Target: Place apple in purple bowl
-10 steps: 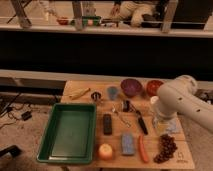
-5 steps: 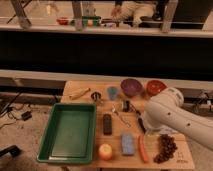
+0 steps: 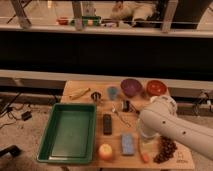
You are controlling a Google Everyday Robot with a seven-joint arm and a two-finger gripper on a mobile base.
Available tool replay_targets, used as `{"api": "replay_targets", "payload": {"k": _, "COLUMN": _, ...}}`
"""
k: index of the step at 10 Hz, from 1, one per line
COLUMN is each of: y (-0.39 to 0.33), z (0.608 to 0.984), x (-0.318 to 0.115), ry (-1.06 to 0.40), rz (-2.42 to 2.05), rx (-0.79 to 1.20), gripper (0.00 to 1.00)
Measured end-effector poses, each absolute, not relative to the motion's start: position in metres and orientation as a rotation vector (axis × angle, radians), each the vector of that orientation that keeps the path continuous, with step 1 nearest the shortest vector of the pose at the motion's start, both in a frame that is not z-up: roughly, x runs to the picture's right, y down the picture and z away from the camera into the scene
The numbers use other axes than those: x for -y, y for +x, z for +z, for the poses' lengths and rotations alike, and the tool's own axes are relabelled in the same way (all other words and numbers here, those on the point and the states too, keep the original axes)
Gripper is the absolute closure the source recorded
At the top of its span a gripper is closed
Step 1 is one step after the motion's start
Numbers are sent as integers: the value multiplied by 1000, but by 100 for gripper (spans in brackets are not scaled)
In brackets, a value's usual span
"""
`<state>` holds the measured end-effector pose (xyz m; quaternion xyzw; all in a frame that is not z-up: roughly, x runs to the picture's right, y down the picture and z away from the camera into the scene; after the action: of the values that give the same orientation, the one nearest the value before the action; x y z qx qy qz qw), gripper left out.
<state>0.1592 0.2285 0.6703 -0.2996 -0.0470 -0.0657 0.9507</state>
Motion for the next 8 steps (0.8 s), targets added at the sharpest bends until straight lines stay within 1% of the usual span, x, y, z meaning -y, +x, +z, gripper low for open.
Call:
{"api": "replay_targets", "payload": {"k": 4, "y": 110, "z": 671, "x": -251, "ry": -604, "rz": -196, "rx": 134, "gripper": 20}}
{"api": "replay_targets", "payload": {"k": 8, "y": 85, "z": 677, "x": -262, "ry": -570, "rz": -212, "rx": 160, "gripper": 20}}
